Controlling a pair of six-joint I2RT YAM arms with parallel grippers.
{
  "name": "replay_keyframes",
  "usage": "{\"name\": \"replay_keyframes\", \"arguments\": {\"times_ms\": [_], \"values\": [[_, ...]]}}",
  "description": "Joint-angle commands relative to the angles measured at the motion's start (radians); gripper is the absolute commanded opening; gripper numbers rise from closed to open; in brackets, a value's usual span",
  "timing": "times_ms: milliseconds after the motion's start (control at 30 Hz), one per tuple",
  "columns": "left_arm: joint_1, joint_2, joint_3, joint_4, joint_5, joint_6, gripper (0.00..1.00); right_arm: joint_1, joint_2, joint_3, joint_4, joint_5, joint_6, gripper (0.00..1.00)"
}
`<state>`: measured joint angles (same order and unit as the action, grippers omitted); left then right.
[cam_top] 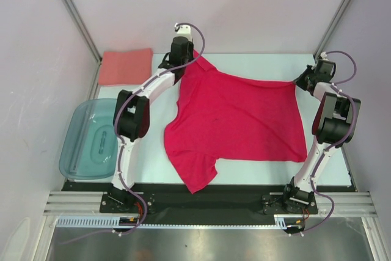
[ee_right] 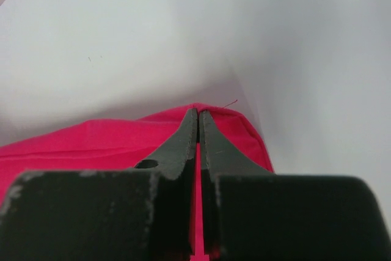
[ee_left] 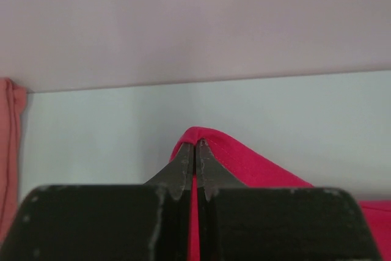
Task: Fold and stack the t-shirts
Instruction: Flatten the tshirt out
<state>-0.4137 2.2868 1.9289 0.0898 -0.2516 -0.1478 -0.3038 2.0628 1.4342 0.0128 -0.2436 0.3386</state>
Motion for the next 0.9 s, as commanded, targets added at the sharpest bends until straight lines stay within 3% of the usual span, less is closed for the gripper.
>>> {"name": "replay_keyframes", "arguments": {"times_ms": [0, 400, 600, 867], "values": [[0.003, -0.110, 0.010, 0.021, -0.012, 0.022, 0.00, 0.005, -0.070, -0.001, -0.008, 0.012, -0.021, 0.00], [0.003, -0.193, 0.006, -0.142, 0.037, -0.025, 0.00, -0.006, -0.148, 0.000, -0.111, 0.032, -0.018, 0.00], [0.004, -0.395, -0.031, -0.177, -0.020, -0.012, 0.00, -0.011, -0.286, -0.009, -0.129, -0.008, 0.016, 0.00], [0.004, -0.737, -0.119, -0.203, -0.078, 0.028, 0.00, 0.014, -0.539, 0.104, -0.283, -0.020, 0.010, 0.00]]}}
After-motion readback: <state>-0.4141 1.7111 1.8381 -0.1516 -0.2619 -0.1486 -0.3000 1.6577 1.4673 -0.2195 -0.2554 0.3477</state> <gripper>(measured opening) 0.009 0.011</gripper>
